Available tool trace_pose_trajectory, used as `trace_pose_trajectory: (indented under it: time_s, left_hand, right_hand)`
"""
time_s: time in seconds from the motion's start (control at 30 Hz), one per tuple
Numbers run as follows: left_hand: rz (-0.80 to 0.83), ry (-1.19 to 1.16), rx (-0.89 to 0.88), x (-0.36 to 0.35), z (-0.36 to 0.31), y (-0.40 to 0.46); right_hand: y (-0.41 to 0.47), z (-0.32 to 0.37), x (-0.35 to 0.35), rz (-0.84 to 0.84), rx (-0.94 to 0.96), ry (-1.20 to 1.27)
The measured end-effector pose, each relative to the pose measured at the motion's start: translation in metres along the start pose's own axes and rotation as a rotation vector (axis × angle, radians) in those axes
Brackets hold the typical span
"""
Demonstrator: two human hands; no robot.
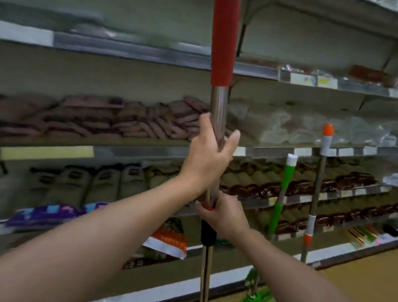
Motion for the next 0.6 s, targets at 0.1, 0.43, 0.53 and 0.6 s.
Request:
trace_pose_trajectory:
  time_s: [0.1, 0.43, 0.53, 0.6]
  left_hand:
    - [-0.258, -0.001, -0.008, 0.063, -0.002, -0.007]
    - [-0.647, 0.386, -0.045, 0.251, 0.001, -0.039]
    - [-0.687, 0.487, -0.025, 0.298, 0.009, -0.055]
    - [-0.711, 0.544, 0.006, 0.327, 0.015, -0.068]
  right_hand:
    - [-0.009, 0.062, -0.034, 0.067, 0.140, 0.037]
    - [-0.004, 0.256, -0.078, 0.935, 0.295, 0.689]
    - [0.012, 0.324, -0.082, 0.899, 0.350, 1.100]
    - [0.010, 0.376, -0.094, 0.808, 0.472, 1.172]
Point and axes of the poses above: each hand's wrist, its own y-axis towards the middle knuckle, its own x-axis out of the back of the hand, z = x × y, the point moved 2 cm from there along y, towards the middle knuckle, and after that the axes turned 11 degrees about y, right-handed, at the moved point
